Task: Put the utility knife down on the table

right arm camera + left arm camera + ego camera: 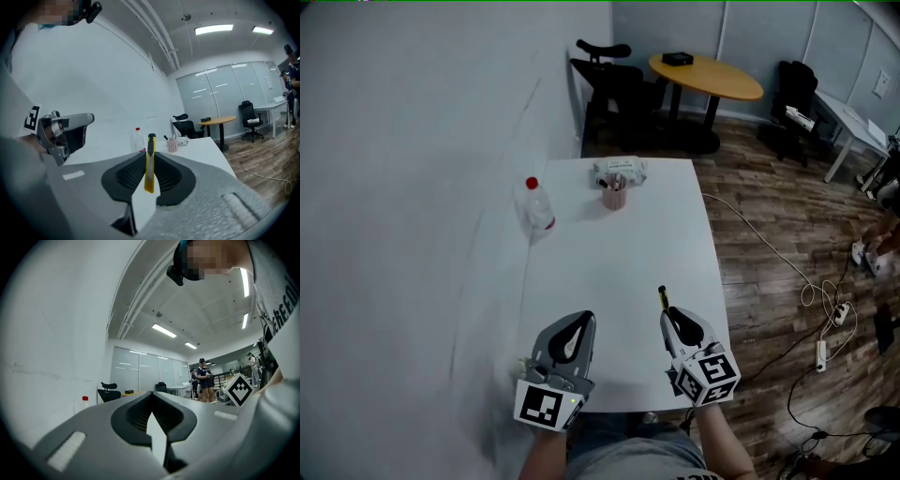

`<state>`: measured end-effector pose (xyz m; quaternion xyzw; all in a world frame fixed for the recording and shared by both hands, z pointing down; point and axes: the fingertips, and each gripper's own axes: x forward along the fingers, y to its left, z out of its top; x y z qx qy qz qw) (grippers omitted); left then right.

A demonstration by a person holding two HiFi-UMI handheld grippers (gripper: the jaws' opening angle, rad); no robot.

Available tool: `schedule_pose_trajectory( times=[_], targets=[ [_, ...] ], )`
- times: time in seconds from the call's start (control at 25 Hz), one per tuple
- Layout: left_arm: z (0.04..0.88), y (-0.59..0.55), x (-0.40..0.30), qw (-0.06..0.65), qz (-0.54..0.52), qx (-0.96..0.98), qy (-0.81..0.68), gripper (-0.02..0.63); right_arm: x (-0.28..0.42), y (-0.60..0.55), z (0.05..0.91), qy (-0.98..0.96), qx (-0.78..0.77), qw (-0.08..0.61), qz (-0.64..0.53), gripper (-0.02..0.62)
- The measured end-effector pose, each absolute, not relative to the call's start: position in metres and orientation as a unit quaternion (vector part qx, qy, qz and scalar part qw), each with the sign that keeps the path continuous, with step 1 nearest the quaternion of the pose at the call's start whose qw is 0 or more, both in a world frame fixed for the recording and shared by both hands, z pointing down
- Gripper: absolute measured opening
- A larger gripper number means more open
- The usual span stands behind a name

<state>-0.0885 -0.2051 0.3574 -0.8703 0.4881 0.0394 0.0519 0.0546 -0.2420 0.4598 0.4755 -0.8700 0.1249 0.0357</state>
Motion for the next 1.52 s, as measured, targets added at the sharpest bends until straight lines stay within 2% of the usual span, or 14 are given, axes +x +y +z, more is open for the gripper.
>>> schedule_pose_trajectory(
  times=[0.76,1.52],
  targets=[
    [0.384,-0.230,-0.110,0.021,0.027,-0.880,0.474,0.015,0.037,-0.267,0.557,-0.837,0.491,0.148,0.193,0.054],
    [0.388,-0.246,-0.118,0.007,0.026,-0.883,0.468,0.015,0.041,-0.279,0.632,-0.795,0.496,0.229,0.263,0.054]
  ],
)
